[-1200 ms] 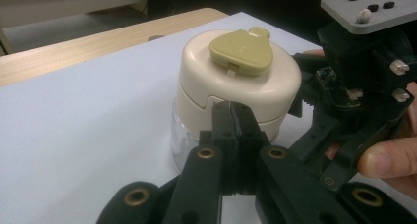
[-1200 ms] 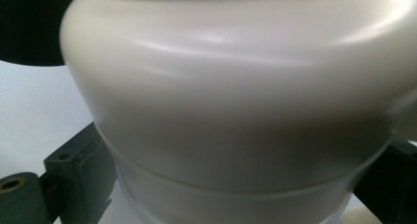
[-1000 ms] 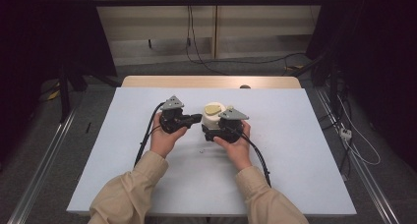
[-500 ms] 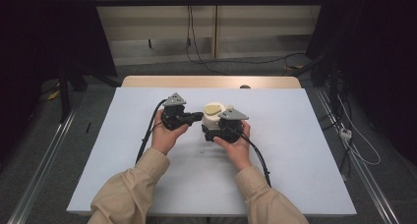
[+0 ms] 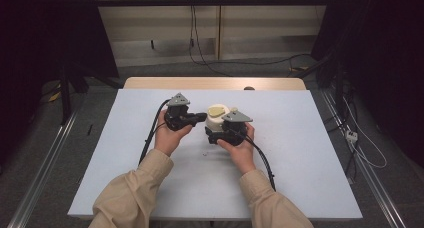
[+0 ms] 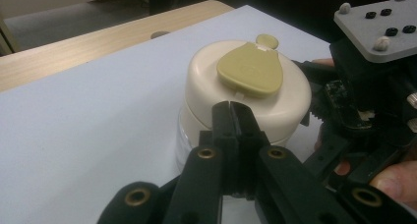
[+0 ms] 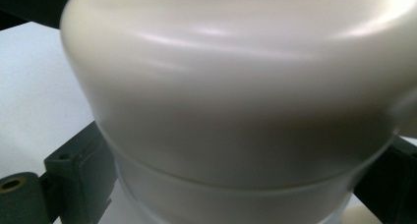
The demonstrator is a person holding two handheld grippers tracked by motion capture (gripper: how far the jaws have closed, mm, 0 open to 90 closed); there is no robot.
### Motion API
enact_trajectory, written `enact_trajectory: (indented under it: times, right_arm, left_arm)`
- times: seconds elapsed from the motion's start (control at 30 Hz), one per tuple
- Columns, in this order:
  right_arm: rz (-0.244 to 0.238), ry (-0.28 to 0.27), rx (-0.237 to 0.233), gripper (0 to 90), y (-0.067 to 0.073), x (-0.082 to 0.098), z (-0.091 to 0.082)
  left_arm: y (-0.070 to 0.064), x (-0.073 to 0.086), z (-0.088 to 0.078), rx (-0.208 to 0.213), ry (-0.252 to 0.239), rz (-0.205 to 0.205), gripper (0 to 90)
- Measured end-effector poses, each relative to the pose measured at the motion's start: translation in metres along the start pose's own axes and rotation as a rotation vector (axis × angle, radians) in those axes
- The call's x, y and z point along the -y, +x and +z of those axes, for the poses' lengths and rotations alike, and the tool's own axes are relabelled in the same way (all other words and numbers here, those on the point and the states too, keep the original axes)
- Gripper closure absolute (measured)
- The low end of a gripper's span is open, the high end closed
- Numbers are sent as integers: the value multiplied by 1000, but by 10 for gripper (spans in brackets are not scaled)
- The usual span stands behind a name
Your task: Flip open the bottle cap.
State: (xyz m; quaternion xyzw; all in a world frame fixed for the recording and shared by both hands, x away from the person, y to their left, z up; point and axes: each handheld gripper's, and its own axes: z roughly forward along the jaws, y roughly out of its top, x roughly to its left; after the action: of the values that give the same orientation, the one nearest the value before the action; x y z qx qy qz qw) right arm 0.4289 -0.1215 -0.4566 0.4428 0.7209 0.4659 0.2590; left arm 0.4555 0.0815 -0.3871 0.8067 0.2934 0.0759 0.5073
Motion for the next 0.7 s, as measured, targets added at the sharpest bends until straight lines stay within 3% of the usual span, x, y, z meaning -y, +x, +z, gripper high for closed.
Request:
enact_trajectory:
  times: [0.7]
  right_arm:
    - [-2,2,3,50,0,0,0]
  left_arm:
    - [0,-7,0,10,9,10,900]
